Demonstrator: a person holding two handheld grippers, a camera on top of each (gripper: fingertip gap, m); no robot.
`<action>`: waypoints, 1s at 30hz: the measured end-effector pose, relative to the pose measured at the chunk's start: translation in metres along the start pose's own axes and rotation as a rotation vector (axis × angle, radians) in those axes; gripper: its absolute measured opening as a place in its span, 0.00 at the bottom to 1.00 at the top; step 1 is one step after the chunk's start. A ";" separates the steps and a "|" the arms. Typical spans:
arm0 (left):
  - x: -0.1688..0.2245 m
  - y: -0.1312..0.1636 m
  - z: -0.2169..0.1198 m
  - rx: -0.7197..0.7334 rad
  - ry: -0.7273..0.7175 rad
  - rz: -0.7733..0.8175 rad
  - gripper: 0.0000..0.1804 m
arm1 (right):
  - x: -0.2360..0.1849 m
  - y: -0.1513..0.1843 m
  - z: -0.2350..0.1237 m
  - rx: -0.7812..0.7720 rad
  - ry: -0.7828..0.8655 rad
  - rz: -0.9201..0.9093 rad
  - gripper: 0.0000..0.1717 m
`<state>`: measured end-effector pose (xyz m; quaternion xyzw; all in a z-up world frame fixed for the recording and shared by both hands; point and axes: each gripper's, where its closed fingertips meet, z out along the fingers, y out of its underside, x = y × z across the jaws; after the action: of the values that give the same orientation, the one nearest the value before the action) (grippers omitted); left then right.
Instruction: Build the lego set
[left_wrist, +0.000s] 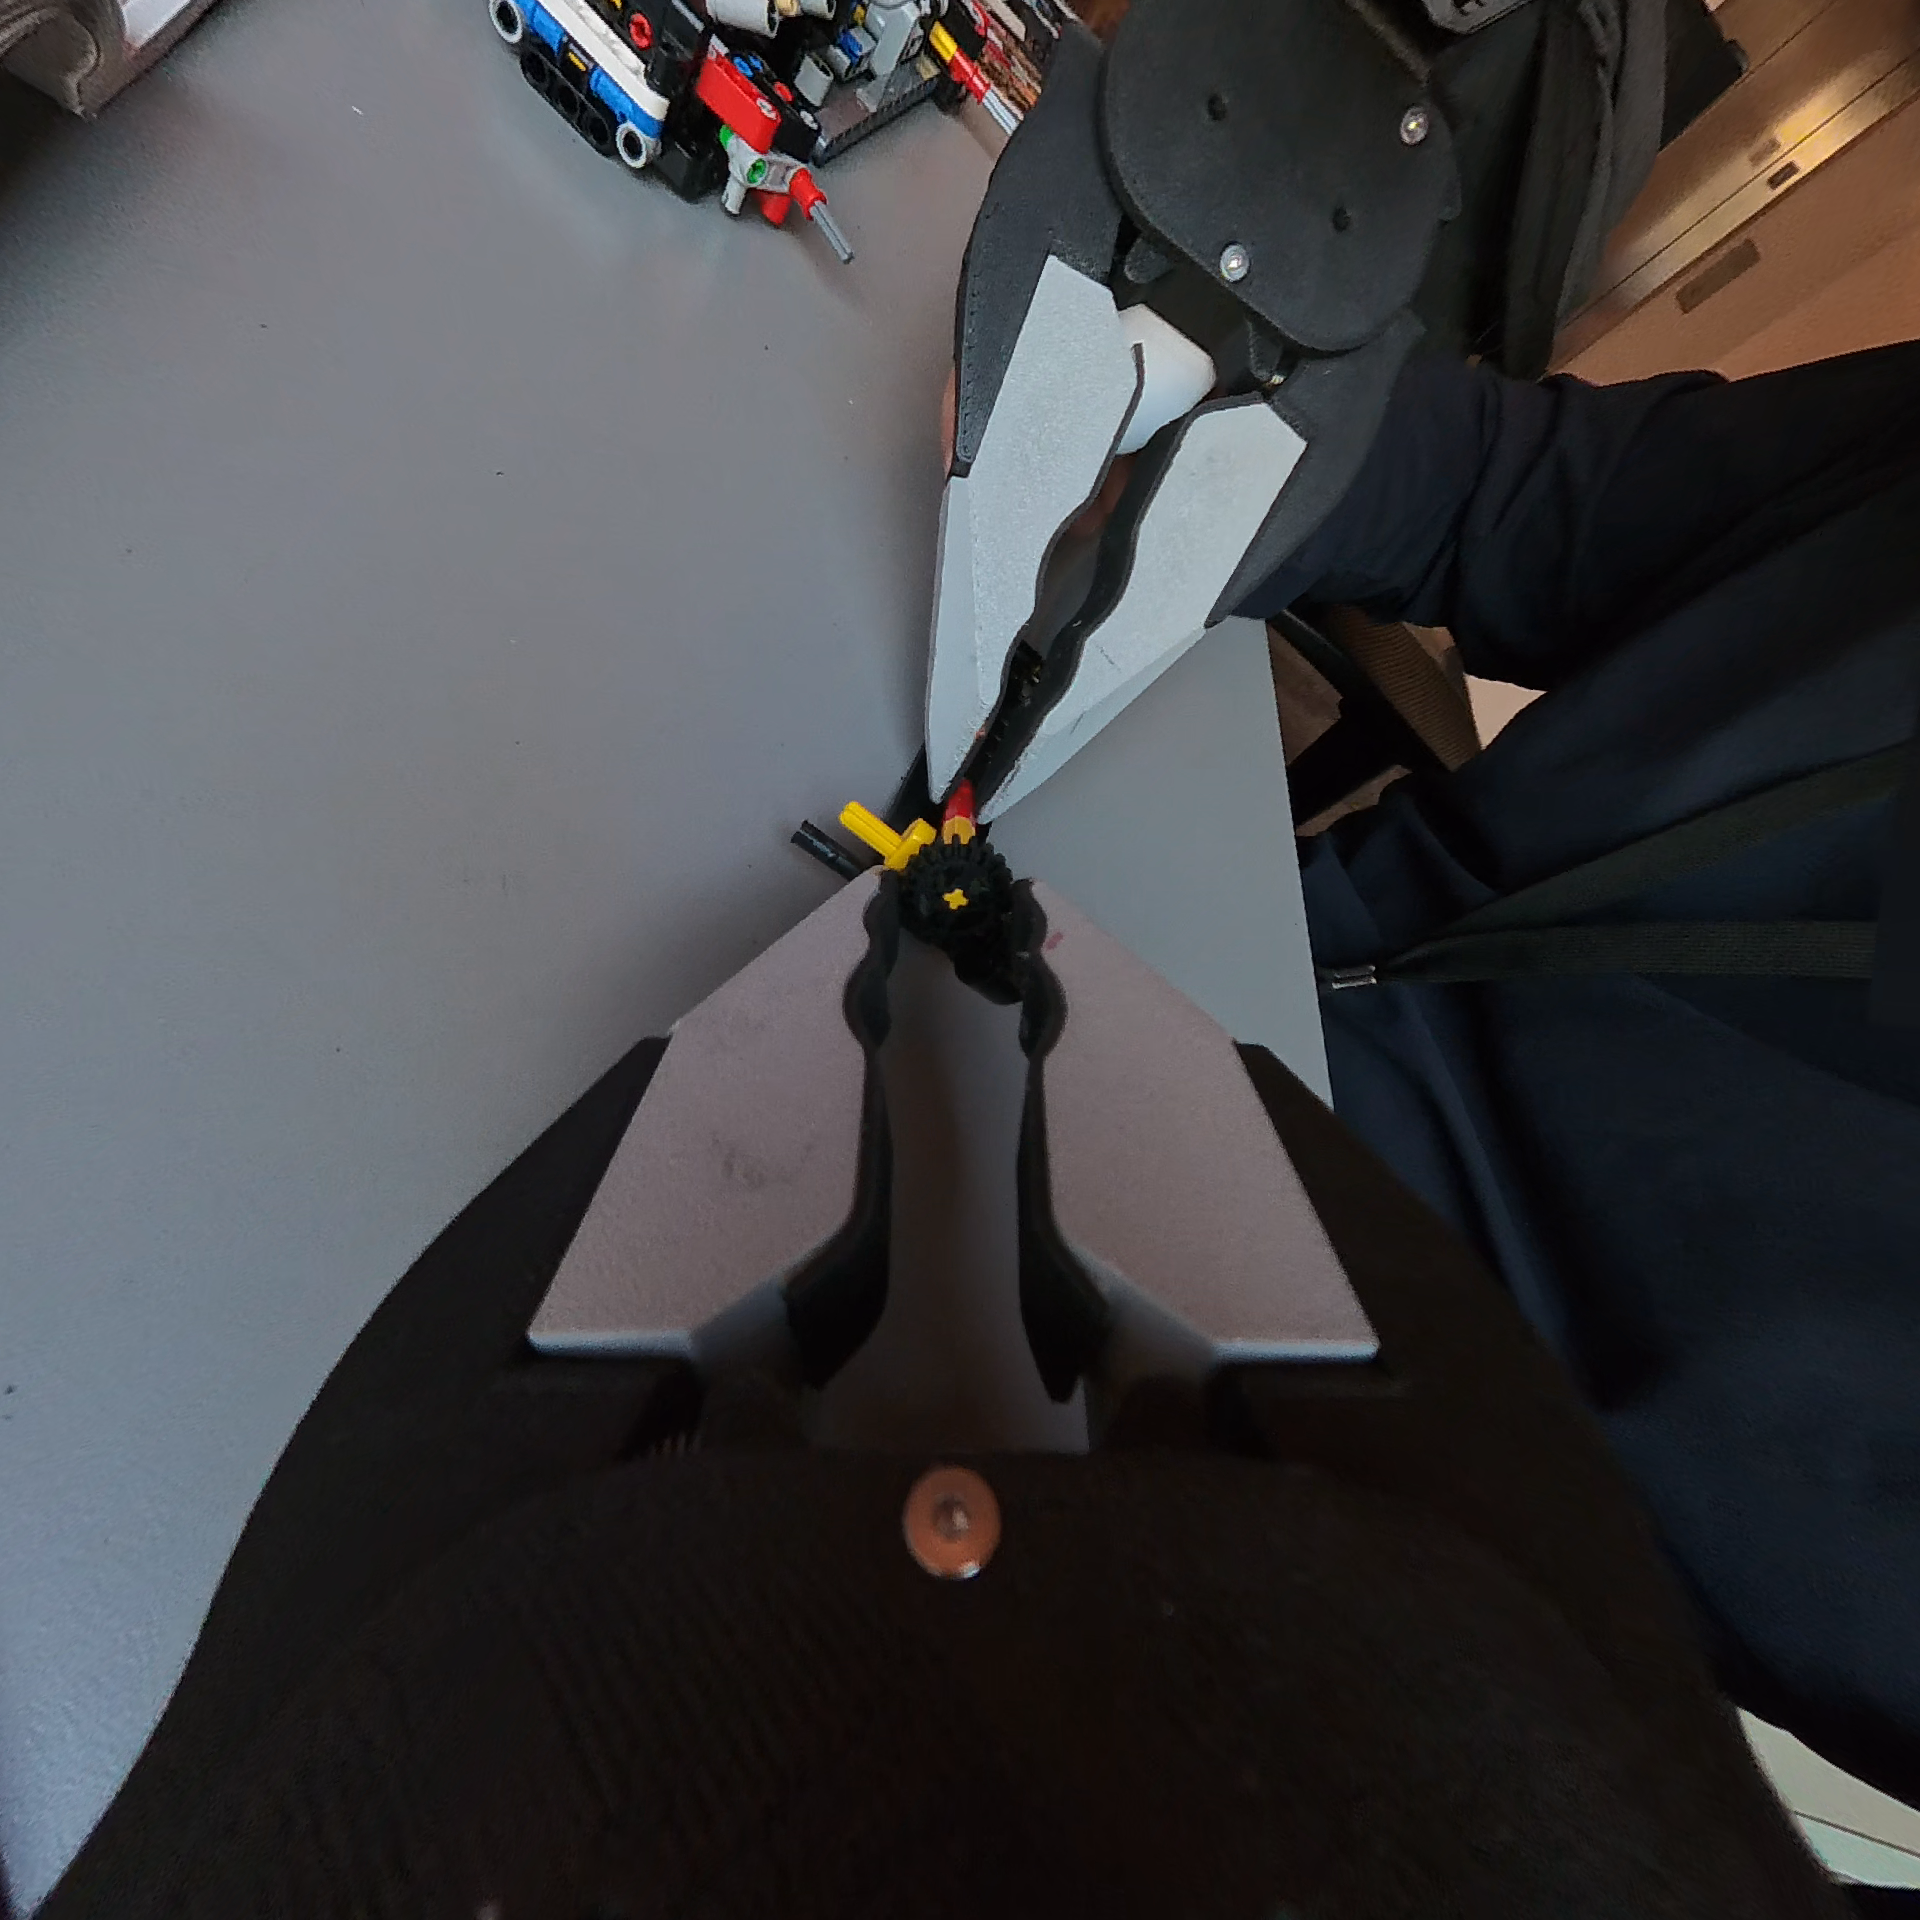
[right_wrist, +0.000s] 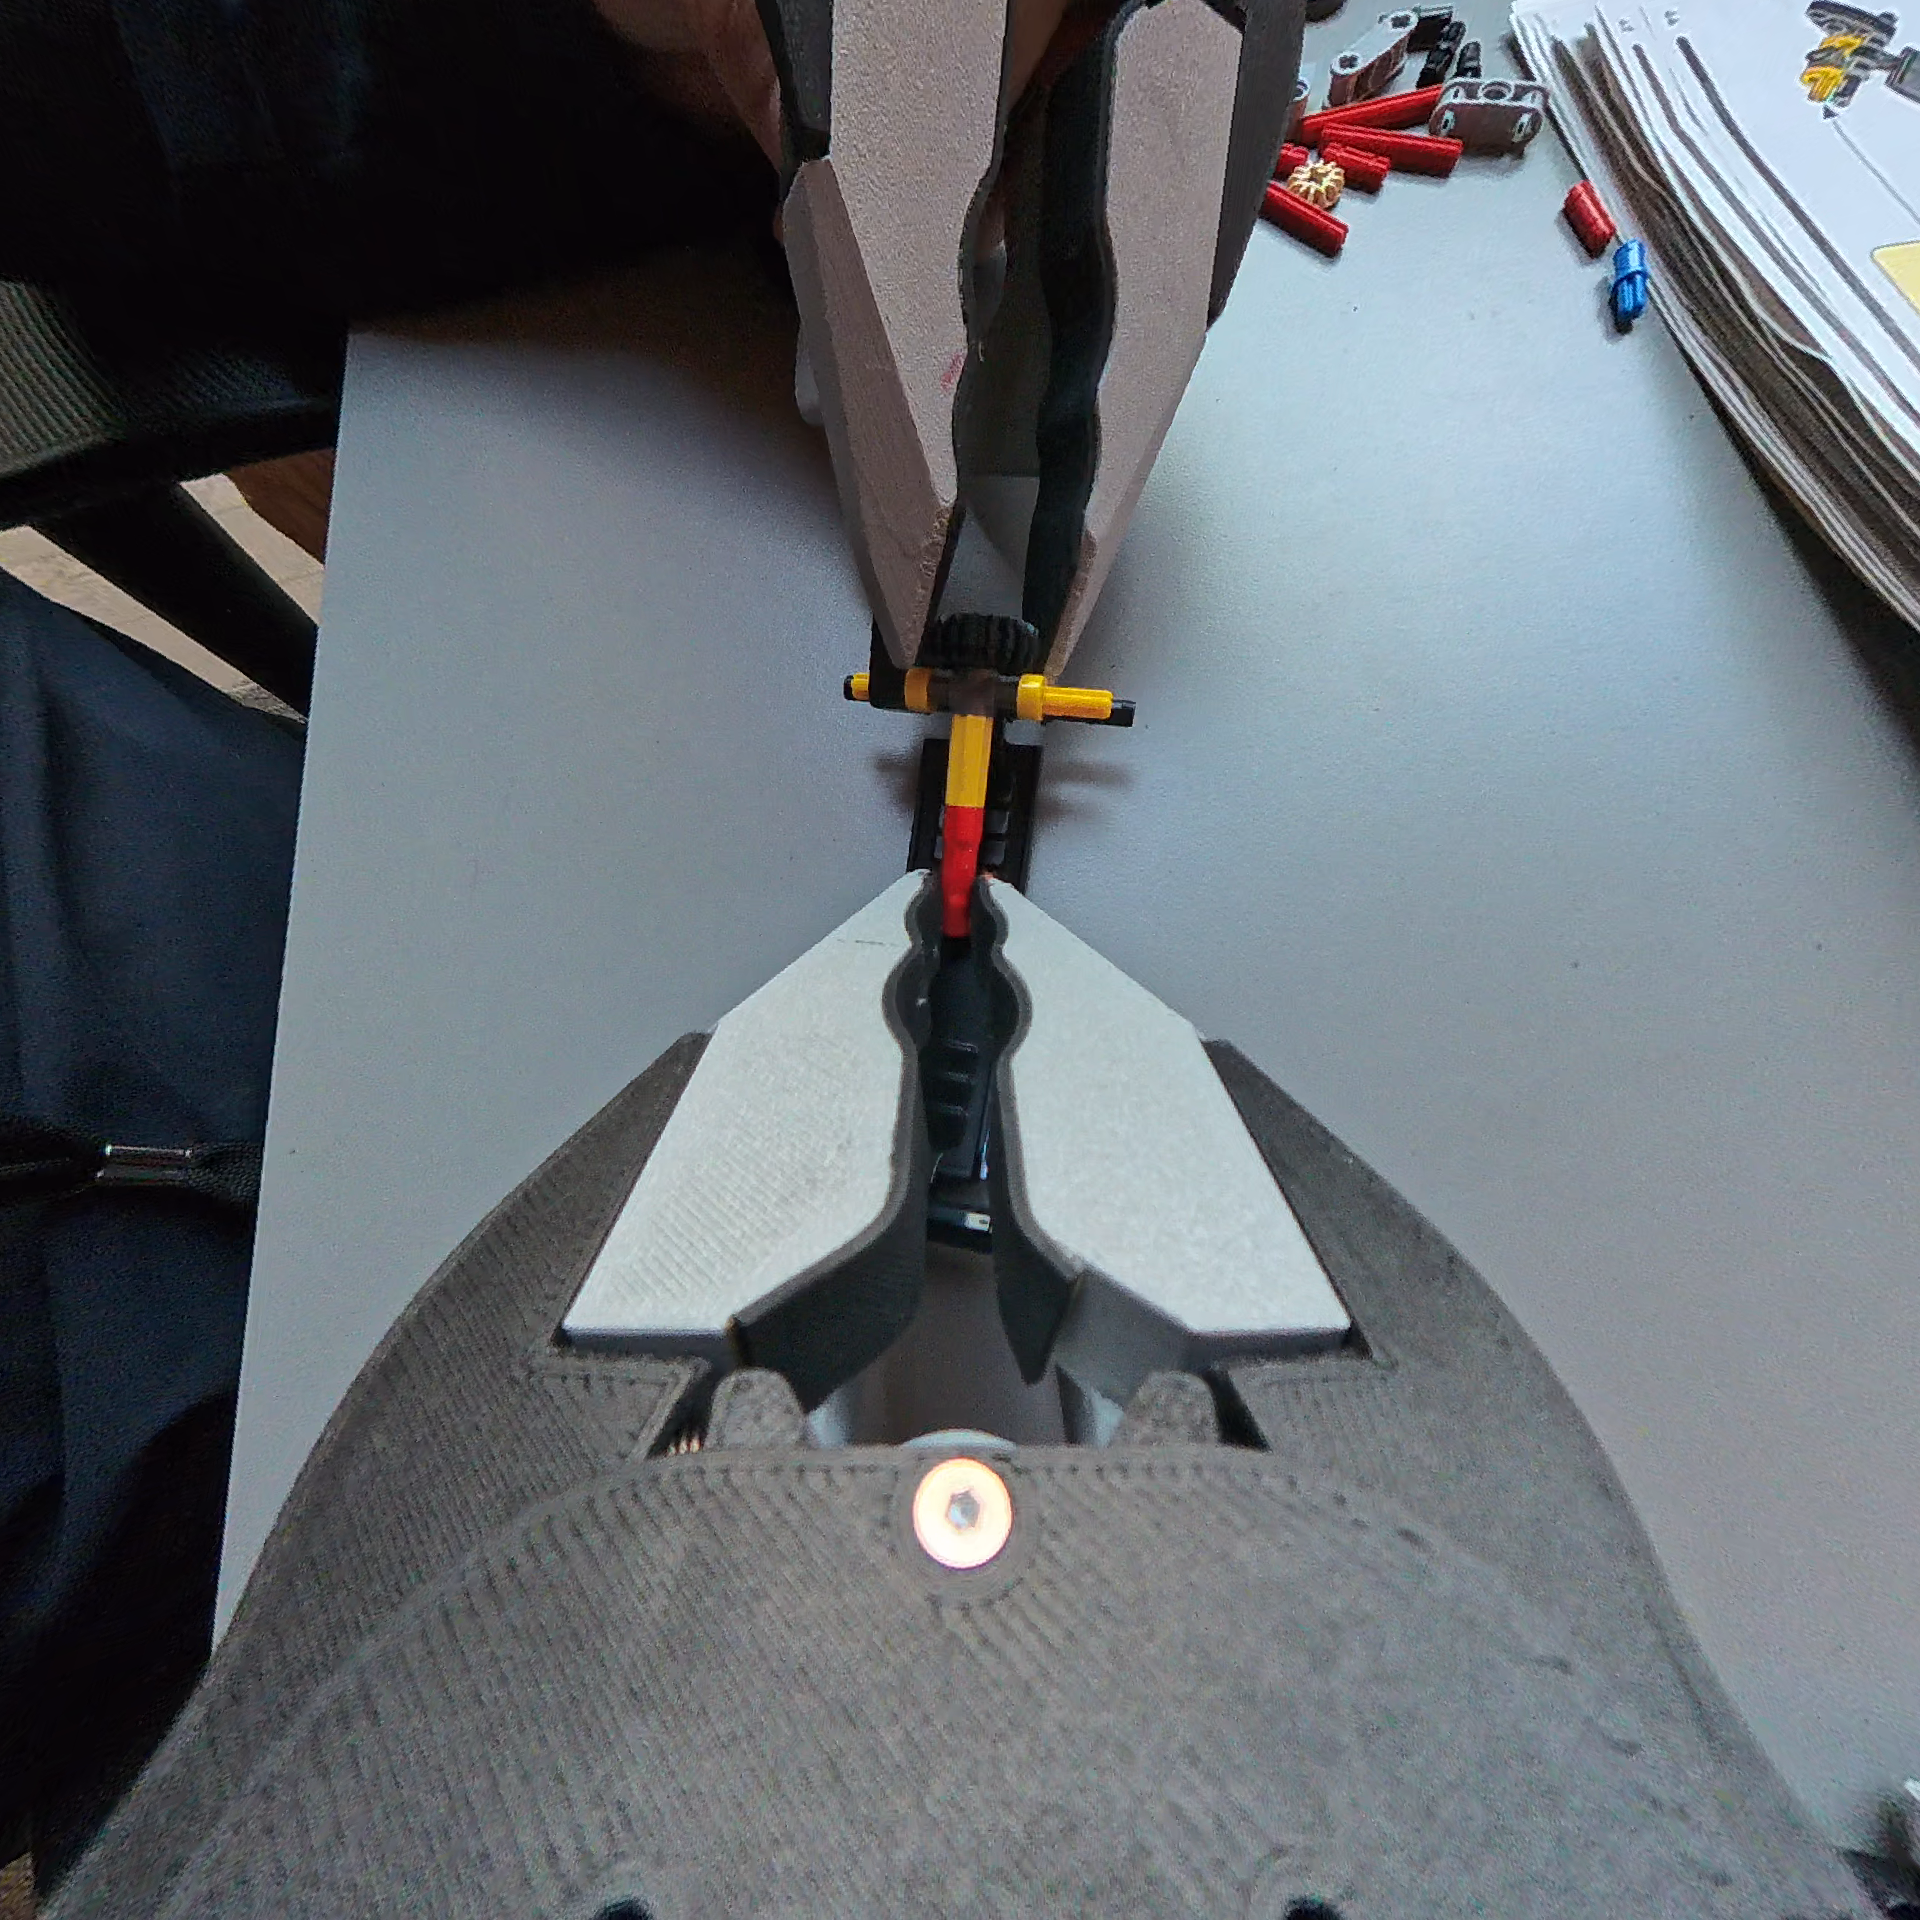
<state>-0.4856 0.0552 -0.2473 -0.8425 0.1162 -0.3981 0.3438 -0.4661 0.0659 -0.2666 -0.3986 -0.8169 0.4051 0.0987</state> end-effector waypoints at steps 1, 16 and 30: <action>0.000 0.000 0.000 -0.001 0.000 0.000 0.10 | 0.000 0.000 0.000 0.001 -0.001 0.002 0.02; -0.002 0.001 0.001 -0.005 -0.017 0.001 0.10 | 0.001 -0.003 0.002 -0.004 0.032 -0.035 0.01; -0.004 -0.004 -0.002 0.033 -0.009 -0.028 0.10 | 0.003 -0.007 0.003 0.023 0.057 -0.061 0.01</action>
<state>-0.4902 0.0589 -0.2456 -0.8400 0.0960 -0.4011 0.3525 -0.4733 0.0635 -0.2642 -0.3835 -0.8209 0.3997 0.1387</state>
